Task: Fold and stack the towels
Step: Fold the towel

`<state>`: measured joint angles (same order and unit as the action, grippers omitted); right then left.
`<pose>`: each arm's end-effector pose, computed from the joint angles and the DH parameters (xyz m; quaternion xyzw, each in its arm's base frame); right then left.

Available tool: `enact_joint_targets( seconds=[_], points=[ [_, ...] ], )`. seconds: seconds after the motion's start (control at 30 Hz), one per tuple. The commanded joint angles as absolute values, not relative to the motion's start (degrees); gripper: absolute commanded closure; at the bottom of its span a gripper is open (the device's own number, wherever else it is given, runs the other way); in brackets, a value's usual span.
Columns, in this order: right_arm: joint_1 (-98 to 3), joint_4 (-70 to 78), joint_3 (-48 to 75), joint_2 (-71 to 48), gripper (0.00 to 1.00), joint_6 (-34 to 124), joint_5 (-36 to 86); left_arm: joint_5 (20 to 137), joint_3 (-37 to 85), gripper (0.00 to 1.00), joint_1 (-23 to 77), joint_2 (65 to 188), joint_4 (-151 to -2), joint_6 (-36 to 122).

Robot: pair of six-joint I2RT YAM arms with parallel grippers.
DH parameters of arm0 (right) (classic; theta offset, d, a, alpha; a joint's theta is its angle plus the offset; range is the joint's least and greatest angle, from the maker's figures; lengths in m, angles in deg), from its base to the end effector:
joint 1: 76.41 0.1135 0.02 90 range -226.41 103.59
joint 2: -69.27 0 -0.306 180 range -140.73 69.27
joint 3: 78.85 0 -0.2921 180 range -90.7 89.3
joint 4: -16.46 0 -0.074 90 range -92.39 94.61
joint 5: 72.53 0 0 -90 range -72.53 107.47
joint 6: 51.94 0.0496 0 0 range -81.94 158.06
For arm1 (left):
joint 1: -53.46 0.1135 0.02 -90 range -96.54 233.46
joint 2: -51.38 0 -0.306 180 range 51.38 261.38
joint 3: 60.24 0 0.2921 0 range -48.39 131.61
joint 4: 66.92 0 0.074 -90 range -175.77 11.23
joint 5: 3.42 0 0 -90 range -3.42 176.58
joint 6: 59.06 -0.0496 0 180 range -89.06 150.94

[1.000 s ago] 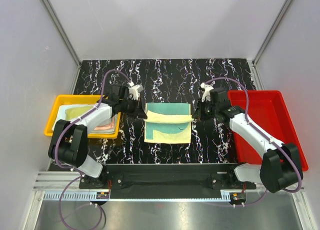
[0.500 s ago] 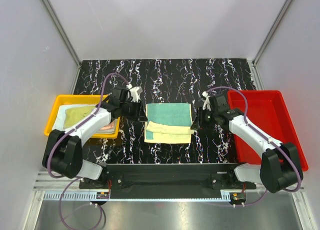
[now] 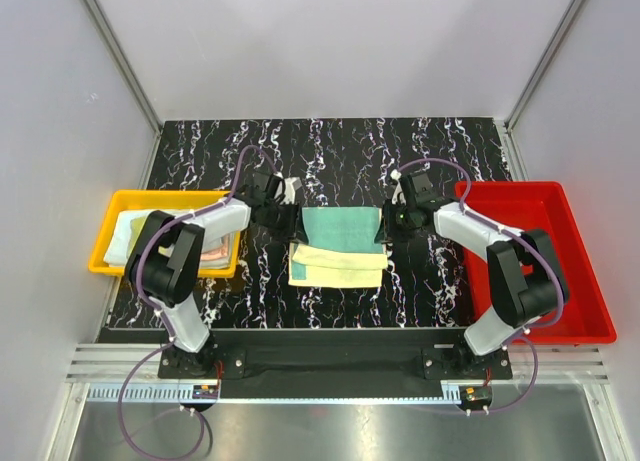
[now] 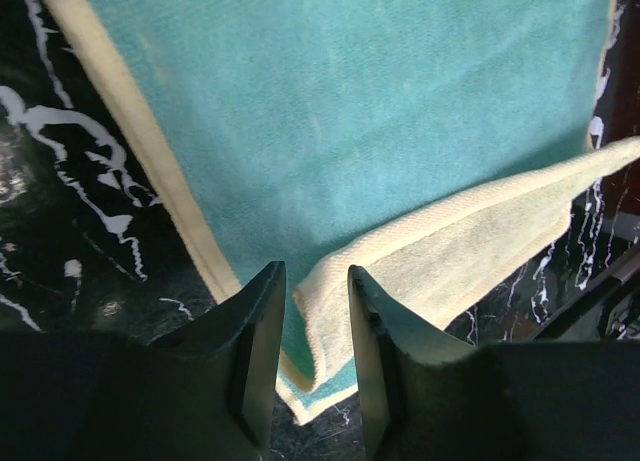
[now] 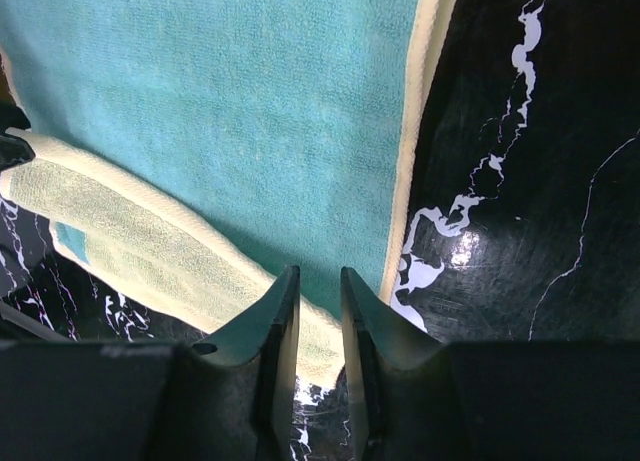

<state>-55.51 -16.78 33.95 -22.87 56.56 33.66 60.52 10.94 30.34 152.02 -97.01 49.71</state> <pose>0.3318 0.1415 0.1928 -0.0585 0.9511 0.2190 0.2099 0.3510 -0.1735 0.1684 0.0948 0.9371 -0.2946 0.1612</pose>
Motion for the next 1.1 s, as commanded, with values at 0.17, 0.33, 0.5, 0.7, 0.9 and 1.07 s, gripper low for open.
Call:
enact_joint_targets(
  seconds=[0.17, 0.33, 0.5, 0.7, 0.9, 1.07],
  points=[
    [-55.23, -18.41, 38.92, -18.64, 0.71, 56.69, 35.14, 56.44, 5.59, 0.64, 28.59, 143.17, -94.94, 50.01],
    [-55.23, -20.53, 43.94, -9.85, 0.71, 58.71, 36.53, 56.79, -0.12, 0.64, 25.60, 134.71, -96.52, 49.75],
    [-55.14, -22.81, 49.66, -0.09, 0.70, 61.34, 39.00, 55.65, -8.21, 0.61, 23.75, 125.06, -95.04, 53.08],
    [-55.14, -23.26, 50.72, 4.14, 0.64, 68.54, 35.85, 59.85, -12.08, 0.61, 23.84, 119.76, -94.77, 59.14],
    [-55.14, -23.35, 51.24, 1.77, 0.65, 76.19, 28.54, 68.82, -15.16, 0.53, 23.75, 116.86, -94.15, 69.51],
    [-55.14, -18.08, 53.79, -0.60, 0.66, 77.17, 29.60, 69.54, -20.17, 0.52, 23.40, 116.42, -89.51, 71.98]
  ],
)
